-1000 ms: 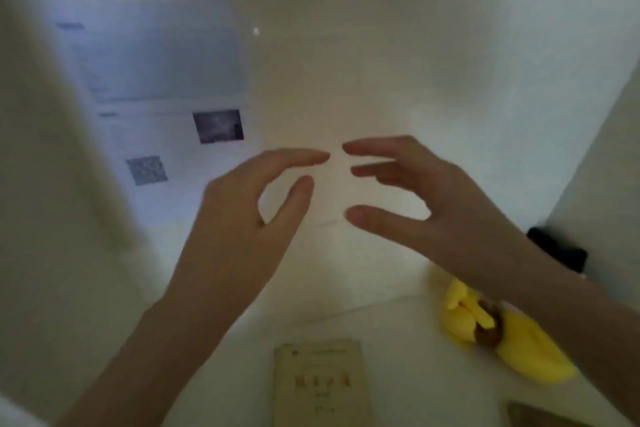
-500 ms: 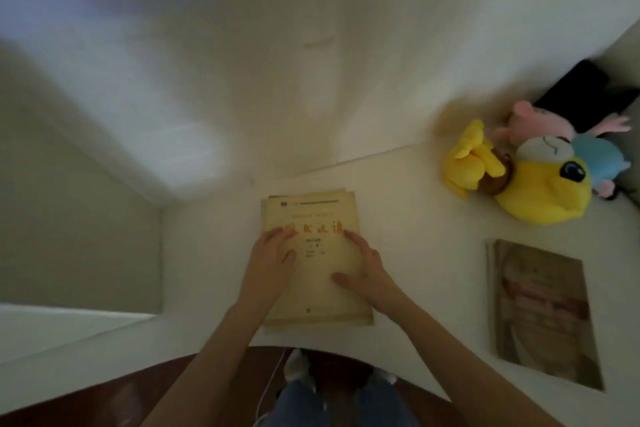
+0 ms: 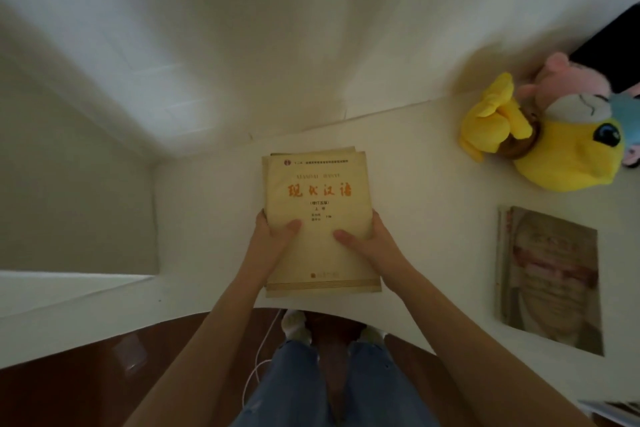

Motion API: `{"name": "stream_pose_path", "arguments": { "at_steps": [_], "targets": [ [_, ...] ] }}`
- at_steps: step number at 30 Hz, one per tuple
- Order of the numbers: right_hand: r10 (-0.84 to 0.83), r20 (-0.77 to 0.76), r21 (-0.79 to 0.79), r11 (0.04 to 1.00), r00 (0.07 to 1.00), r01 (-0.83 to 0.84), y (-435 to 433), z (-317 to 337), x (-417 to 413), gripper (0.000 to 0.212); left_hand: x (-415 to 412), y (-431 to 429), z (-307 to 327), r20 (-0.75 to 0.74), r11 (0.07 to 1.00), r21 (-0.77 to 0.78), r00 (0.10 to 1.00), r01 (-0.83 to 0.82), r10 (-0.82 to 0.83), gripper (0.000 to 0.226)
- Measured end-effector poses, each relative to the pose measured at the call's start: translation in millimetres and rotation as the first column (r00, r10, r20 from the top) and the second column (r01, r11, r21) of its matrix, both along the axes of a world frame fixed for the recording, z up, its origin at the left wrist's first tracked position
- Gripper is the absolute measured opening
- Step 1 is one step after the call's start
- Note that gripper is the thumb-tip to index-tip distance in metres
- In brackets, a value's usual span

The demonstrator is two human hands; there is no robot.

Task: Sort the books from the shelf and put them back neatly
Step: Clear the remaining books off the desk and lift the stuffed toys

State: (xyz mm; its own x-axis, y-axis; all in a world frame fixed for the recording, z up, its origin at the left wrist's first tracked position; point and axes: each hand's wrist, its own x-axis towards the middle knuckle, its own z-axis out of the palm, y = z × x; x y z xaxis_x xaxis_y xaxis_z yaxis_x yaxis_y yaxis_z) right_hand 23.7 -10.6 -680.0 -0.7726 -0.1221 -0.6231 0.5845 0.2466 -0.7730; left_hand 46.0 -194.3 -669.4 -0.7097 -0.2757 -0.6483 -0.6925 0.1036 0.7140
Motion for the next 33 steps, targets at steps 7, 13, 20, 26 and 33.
{"name": "stream_pose_path", "arguments": {
  "at_steps": [7, 13, 20, 26, 33],
  "targets": [
    [-0.074, 0.043, -0.062, 0.995, 0.996, 0.077, 0, -1, 3, 0.08, -11, -7, -4, 0.035, 0.972, -0.173, 0.987, 0.16, -0.156, 0.099],
    [-0.076, 0.06, -0.116, 0.99, 0.995, 0.082, 2, -2, 2, 0.082, -22, -21, -23, 0.149, 0.998, -0.056, 0.988, -0.024, 0.032, 0.112],
    [-0.044, 0.079, -0.205, 0.977, 0.996, 0.06, 17, -5, 3, 0.075, -18, -6, -7, 0.052, 0.964, 0.124, 0.972, -0.234, 0.229, 0.101],
    [0.015, 0.06, -0.308, 0.951, 0.998, 0.004, 24, -5, 3, 0.072, 3, 3, 4, -0.043, 0.949, 0.139, 0.956, -0.282, 0.29, 0.091],
    [0.06, -0.078, -0.244, 0.967, 0.995, -0.078, 22, 14, -12, 0.093, 8, 6, 36, -0.163, 0.956, 0.173, 0.95, -0.236, 0.264, 0.081]
  ]
}}
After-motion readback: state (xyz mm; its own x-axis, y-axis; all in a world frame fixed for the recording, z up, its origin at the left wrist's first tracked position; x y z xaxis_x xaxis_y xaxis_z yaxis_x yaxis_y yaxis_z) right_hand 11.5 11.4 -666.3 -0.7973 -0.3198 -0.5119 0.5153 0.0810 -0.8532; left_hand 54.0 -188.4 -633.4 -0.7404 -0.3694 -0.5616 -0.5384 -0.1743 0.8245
